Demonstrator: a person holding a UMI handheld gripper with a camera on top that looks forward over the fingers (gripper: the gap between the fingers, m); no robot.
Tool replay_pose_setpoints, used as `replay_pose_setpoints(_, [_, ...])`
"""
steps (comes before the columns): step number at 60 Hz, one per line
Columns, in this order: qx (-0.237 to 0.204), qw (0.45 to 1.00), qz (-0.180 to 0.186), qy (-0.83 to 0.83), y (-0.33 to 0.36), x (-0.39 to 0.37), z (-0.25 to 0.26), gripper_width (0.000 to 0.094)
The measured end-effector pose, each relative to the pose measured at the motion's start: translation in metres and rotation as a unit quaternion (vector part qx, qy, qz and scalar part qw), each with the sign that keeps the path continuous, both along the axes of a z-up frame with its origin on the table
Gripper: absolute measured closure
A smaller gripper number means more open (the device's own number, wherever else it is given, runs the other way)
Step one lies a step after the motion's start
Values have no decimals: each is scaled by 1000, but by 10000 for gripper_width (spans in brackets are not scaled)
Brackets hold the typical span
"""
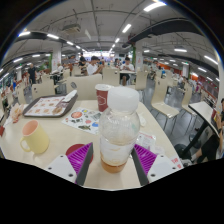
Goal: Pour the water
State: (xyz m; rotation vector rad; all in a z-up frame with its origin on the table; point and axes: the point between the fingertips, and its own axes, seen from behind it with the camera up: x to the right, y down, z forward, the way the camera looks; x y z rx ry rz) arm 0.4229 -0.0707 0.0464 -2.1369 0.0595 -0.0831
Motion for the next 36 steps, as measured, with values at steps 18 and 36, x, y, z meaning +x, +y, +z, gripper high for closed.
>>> replay_pose_setpoints(18, [29,999,-18,-14,20,7,-2,475])
replay_pose_setpoints(36, [35,972,-37,-228,25,11,76,477])
